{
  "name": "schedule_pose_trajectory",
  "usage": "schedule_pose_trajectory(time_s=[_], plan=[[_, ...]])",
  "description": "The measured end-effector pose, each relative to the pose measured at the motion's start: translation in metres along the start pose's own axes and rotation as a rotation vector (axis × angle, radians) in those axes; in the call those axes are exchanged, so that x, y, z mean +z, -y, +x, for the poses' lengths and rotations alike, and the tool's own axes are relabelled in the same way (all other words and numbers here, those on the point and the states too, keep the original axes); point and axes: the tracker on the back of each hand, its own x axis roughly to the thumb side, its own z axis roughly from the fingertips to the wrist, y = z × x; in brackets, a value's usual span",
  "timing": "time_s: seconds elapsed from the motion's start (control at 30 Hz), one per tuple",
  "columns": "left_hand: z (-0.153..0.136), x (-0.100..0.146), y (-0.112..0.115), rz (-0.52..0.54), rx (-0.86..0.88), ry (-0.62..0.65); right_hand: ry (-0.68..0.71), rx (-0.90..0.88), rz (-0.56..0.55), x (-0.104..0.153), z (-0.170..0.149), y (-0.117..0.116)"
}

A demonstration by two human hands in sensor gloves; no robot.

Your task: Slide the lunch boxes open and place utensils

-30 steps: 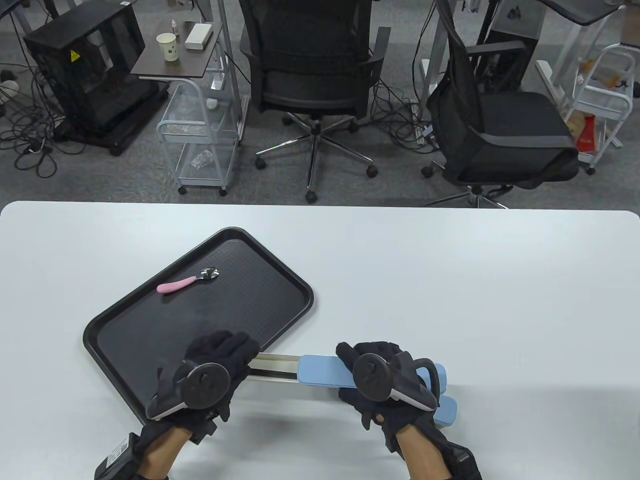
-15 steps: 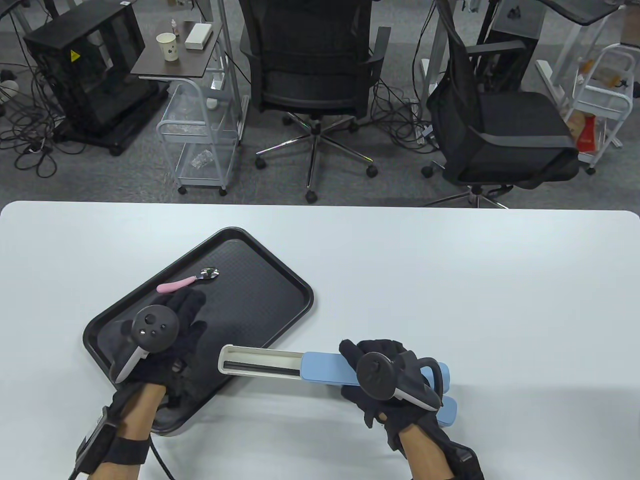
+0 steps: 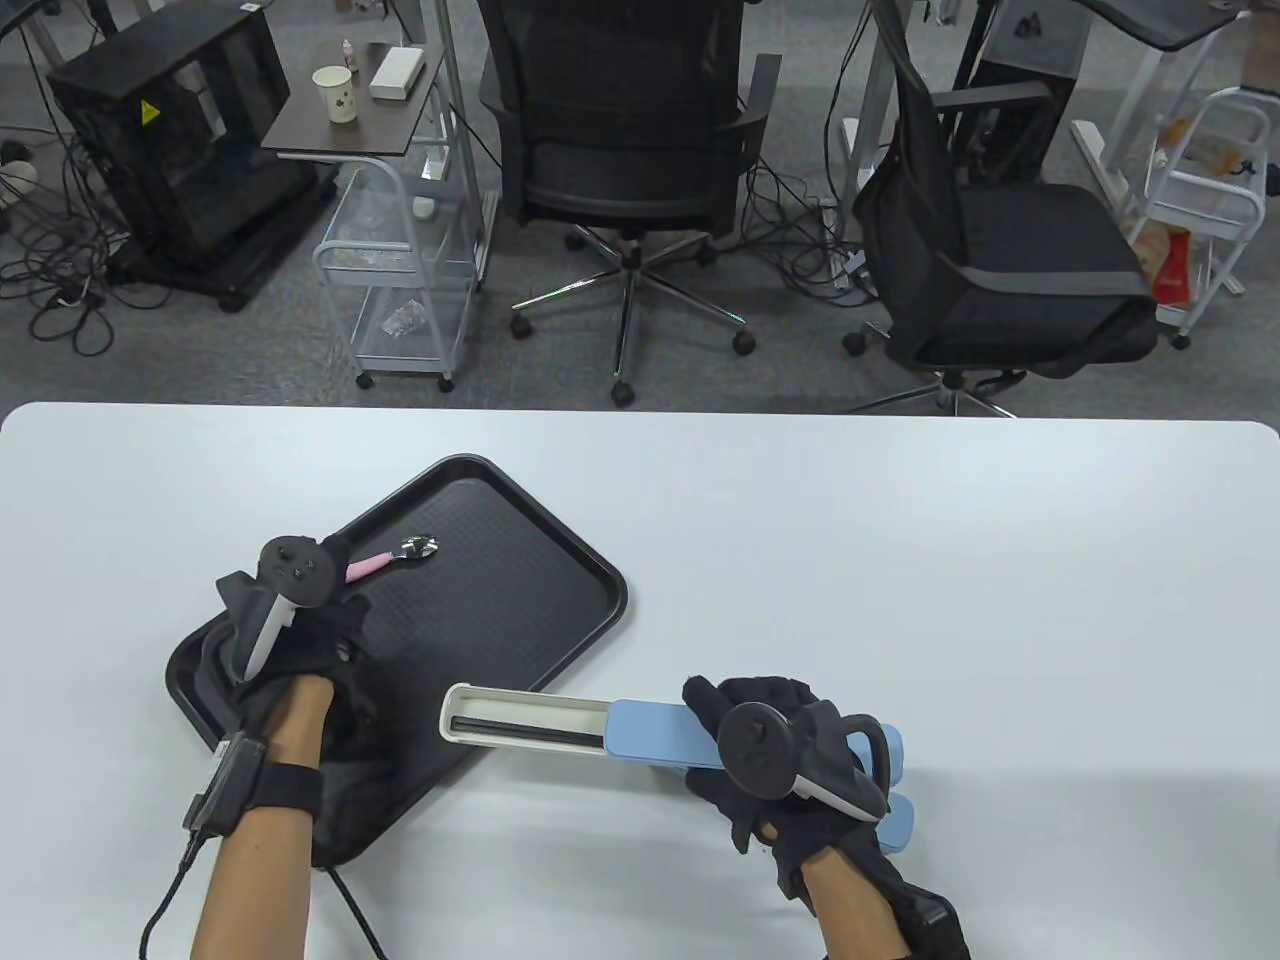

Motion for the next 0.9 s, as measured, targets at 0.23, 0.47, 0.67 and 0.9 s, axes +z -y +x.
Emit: schedule_pose_trajectory(time_s=[0.23, 0.47, 0.67, 0.9], plan=[[-0.001, -0.028, 0.016, -0.072, -0.046, -0.098, -0.009, 0.003, 0.009, 0.000, -0.001, 0.000], [-0.003, -0.045, 0.028, -0.130, -0.053, -0.125, -0.022, 0.005, 0.017, -0.001, -0.003, 0.000], [0.001, -0.048, 0.031, -0.142, -0.083, -0.112, -0.029, 0.005, 0.021, -0.001, -0.005, 0.000], [0.001, -0.049, 0.039, -0.152, -0.118, -0.113, -0.032, 0.011, 0.033, -0.003, -0.005, -0.001]])
